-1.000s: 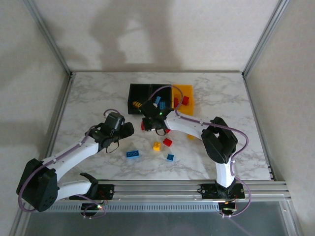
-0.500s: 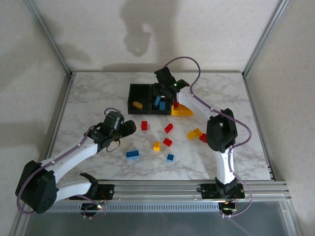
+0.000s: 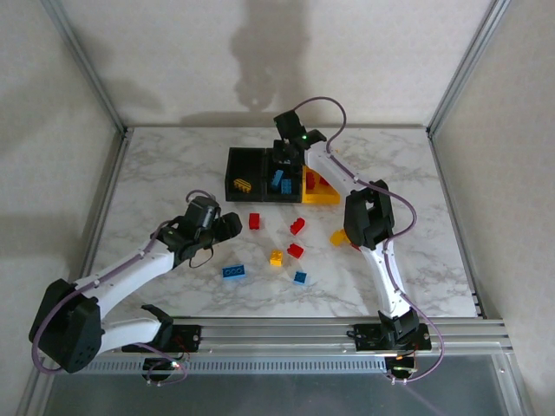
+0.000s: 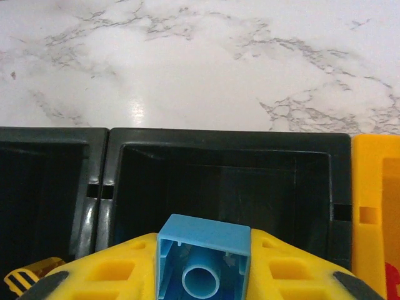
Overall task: Sort the legos into containers by color
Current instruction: Place the lego in the container.
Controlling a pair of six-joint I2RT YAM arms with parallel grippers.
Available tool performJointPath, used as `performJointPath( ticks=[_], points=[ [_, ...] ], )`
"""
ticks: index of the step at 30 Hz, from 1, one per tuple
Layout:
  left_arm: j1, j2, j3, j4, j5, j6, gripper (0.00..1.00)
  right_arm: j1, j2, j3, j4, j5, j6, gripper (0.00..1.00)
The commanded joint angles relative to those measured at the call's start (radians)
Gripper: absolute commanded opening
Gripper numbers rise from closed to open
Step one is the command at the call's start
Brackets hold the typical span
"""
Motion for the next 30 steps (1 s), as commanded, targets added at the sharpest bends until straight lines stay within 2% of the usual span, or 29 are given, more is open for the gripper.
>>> performJointPath(
  ticks=[1, 14, 24, 30],
  points=[
    [-0.006, 0.012, 0.021, 0.015, 0.009, 0.005, 0.76, 0.001, 0.03, 0.015, -0.001, -0.025, -0.006, 0.31],
    [-0.006, 0.057, 0.037, 0.021, 0.014, 0.013, 0.76, 0.001, 0.076, 0.035, 0.014, -0.045, -0.011, 0.34],
    [-0.006, 0.068, 0.042, 0.021, 0.008, 0.013, 0.76, 0.005, 0.046, 0.044, 0.021, -0.048, -0.004, 0.5],
    [-0.006, 0.054, 0.045, 0.013, 0.002, 0.007, 0.76, 0.015, -0.025, 0.012, 0.028, -0.025, -0.016, 0.51]
  ],
)
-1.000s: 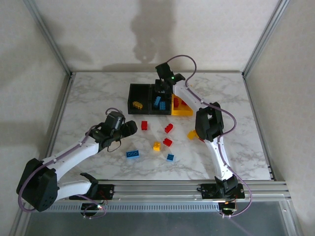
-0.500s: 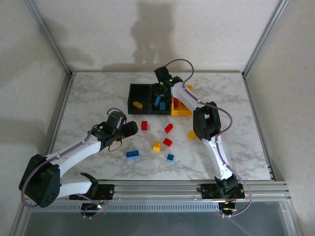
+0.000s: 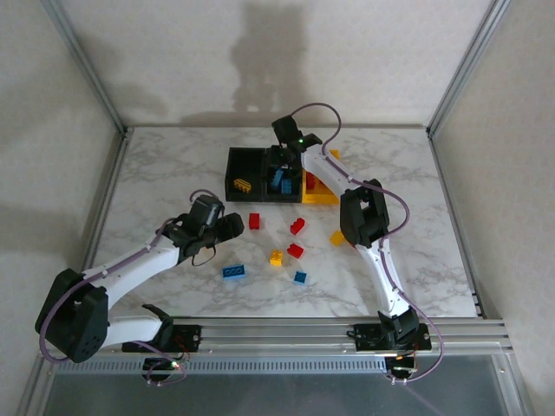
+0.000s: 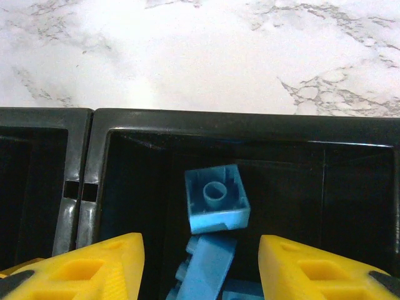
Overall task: Sort the legos into containers by color
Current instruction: Place the lego in the container.
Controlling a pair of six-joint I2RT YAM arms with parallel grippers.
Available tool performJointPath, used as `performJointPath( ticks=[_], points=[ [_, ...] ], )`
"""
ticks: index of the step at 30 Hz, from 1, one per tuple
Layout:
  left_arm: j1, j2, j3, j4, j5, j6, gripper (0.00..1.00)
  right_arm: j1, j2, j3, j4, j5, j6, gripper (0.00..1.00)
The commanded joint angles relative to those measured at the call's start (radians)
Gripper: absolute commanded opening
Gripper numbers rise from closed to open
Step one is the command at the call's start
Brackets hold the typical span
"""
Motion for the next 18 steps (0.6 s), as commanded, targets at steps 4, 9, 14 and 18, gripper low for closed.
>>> performJointPath(
  ticks=[4, 9, 14, 18],
  points=[
    [-0.006, -0.021, 0.039, -0.044, -0.046, -0.008, 0.77, 0.027, -0.177, -0.1, 0.051, 0.012, -0.029, 0.51],
    [-0.004, -0.04, 0.054, -0.097, -0.092, -0.015, 0.78, 0.035, -0.366, -0.381, 0.184, -0.023, -0.041, 0.52],
    [0.005, -0.029, 0.083, -0.114, -0.111, 0.001, 0.79, 0.054, -0.53, -0.597, 0.259, -0.04, -0.043, 0.52],
    [0.012, 0.027, 0.132, -0.132, -0.144, 0.017, 0.79, 0.084, -0.633, -0.729, 0.286, -0.044, -0.051, 0.52]
  ],
)
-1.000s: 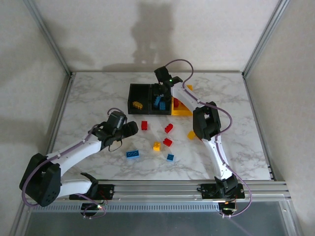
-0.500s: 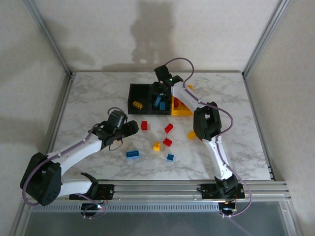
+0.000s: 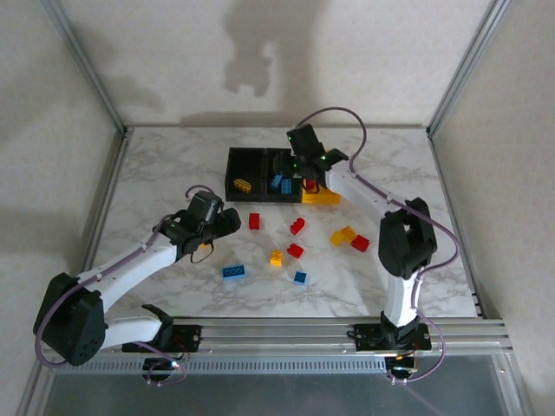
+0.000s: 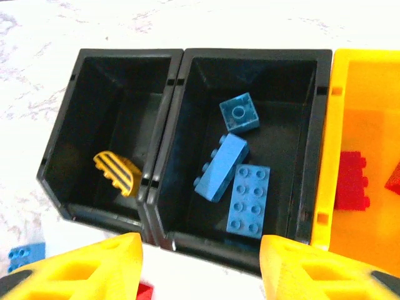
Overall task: Sort the legos into containers by color
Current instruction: Place the lego in the container, then pick up the lego from the middle-left of the table.
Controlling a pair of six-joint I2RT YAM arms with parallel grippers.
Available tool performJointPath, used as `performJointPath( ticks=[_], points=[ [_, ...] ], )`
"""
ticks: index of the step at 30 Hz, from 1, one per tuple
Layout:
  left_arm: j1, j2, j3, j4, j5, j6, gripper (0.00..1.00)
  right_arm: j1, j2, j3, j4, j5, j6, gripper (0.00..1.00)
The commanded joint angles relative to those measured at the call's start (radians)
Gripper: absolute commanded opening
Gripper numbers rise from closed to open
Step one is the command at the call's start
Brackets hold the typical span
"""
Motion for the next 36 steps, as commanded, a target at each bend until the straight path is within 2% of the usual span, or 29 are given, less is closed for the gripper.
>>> performJointPath(
  ticks=[1, 5, 8, 10, 15, 25, 29, 32, 36],
  points=[
    [0.013, 0.052, 0.063, -0.048, -0.068, 0.02, 0.79, 0.037, -0.08, -0.091, 0.055, -0.015, -0.027, 0.52],
    [0.043, 0.148, 0.121, -0.097, -0.121, 0.04, 0.79, 0.07, -0.181, -0.226, 0.094, -0.036, -0.036, 0.52],
    [0.076, 0.219, 0.154, -0.109, -0.153, 0.053, 0.79, 0.097, -0.249, -0.328, 0.133, -0.097, -0.005, 0.52],
    [0.094, 0.248, 0.16, -0.096, -0.158, 0.066, 0.8, 0.1, -0.289, -0.39, 0.159, -0.132, 0.021, 0.52],
    [0.156, 0.336, 0.175, -0.054, -0.154, 0.093, 0.79, 0.122, -0.345, -0.483, 0.168, -0.125, 0.063, 0.52],
    [0.226, 0.441, 0.192, 0.017, -0.118, 0.113, 0.73, 0.14, -0.371, -0.494, 0.137, -0.094, 0.065, 0.52],
    [0.226, 0.465, 0.198, 0.043, -0.087, 0.101, 0.7, 0.14, -0.34, -0.476, 0.131, -0.095, 0.06, 0.51],
    [0.226, 0.492, 0.206, 0.05, -0.061, 0.101, 0.67, 0.139, -0.325, -0.467, 0.126, -0.091, 0.053, 0.51],
    [0.225, 0.52, 0.211, 0.049, -0.042, 0.101, 0.57, 0.139, -0.318, -0.463, 0.124, -0.087, 0.052, 0.51]
  ],
)
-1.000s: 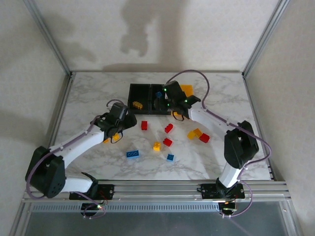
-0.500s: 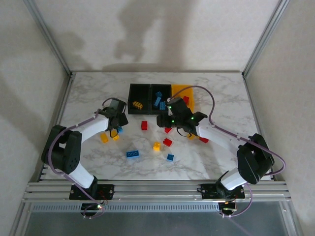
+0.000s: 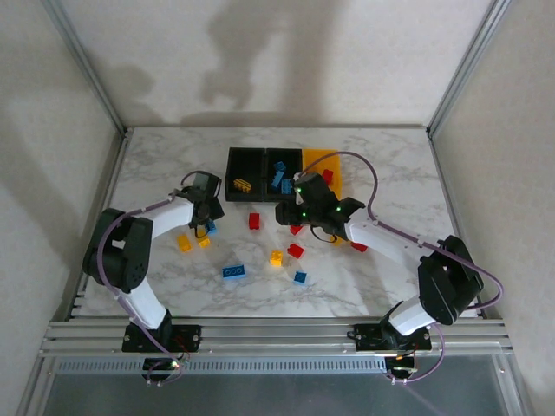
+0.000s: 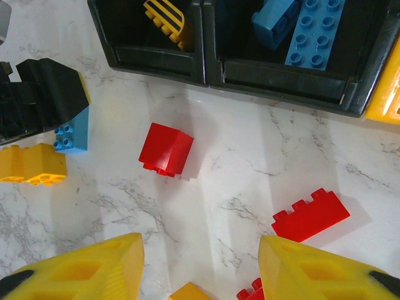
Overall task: Sort the legos into containers by color
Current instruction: Pick up the lego from the middle-left of the table.
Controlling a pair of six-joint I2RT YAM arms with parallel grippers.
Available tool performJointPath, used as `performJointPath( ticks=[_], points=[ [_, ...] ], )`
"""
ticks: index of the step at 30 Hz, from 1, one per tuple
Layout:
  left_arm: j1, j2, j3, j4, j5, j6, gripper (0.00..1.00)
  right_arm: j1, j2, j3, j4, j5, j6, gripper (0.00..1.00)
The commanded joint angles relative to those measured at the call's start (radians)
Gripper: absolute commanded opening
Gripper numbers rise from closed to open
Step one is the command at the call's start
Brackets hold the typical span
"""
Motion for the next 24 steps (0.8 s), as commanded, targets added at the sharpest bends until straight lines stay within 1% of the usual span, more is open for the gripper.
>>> performJointPath(
  ticks=[1, 4, 6, 10, 18, 24],
  points=[
    [0.003, 0.026, 0.023, 0.0, 0.024, 0.012, 0.55, 0.009, 0.009, 0.025, -0.004, 0.013, -0.005, 0.51],
    [0.004, 0.031, 0.03, -0.01, 0.013, 0.017, 0.47, 0.009, 0.001, 0.014, 0.002, 0.018, -0.003, 0.51],
    [0.003, 0.029, 0.035, -0.014, 0.012, 0.018, 0.4, 0.009, -0.007, 0.009, -0.002, 0.025, -0.005, 0.51],
    [0.0, 0.02, 0.047, -0.024, 0.02, 0.014, 0.33, 0.009, -0.024, 0.005, -0.017, 0.04, -0.012, 0.51],
    [-0.041, -0.033, 0.095, -0.079, -0.001, 0.017, 0.27, 0.009, -0.083, -0.041, -0.015, 0.063, -0.006, 0.51],
    [-0.086, -0.064, 0.175, -0.136, -0.016, 0.026, 0.28, 0.009, -0.122, -0.064, -0.023, 0.076, 0.003, 0.51]
  ],
)
